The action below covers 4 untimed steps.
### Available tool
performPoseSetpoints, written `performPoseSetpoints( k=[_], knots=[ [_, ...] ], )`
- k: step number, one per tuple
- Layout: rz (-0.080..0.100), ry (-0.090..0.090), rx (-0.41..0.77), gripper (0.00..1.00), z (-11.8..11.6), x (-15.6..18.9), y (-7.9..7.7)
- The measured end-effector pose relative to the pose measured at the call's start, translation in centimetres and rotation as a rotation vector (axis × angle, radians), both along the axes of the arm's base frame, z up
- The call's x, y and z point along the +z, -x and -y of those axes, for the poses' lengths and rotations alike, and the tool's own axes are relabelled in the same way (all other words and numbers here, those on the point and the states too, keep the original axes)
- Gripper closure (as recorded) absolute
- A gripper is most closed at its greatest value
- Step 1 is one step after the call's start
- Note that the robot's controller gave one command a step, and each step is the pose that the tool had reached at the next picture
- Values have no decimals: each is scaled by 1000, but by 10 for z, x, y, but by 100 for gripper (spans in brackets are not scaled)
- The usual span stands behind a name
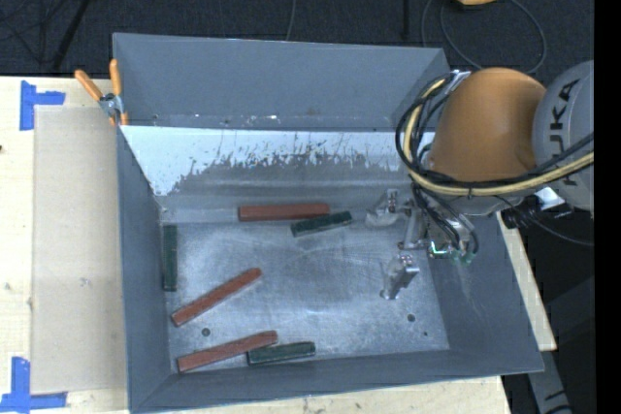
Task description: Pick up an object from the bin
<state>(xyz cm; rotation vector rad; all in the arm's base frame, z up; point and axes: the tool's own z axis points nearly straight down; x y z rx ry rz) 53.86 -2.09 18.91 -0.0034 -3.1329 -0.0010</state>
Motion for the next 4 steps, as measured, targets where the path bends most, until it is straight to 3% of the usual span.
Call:
performPoseSetpoints(
  k=[1,2,3,4],
  knots=[
    [7,1,1,100,0,4,-2],
    [7,1,2,100,0,4,-2],
    [2,0,-42,100,-7,46,-9],
    [26,1,-58,100,-8,46,-18]
  ],
)
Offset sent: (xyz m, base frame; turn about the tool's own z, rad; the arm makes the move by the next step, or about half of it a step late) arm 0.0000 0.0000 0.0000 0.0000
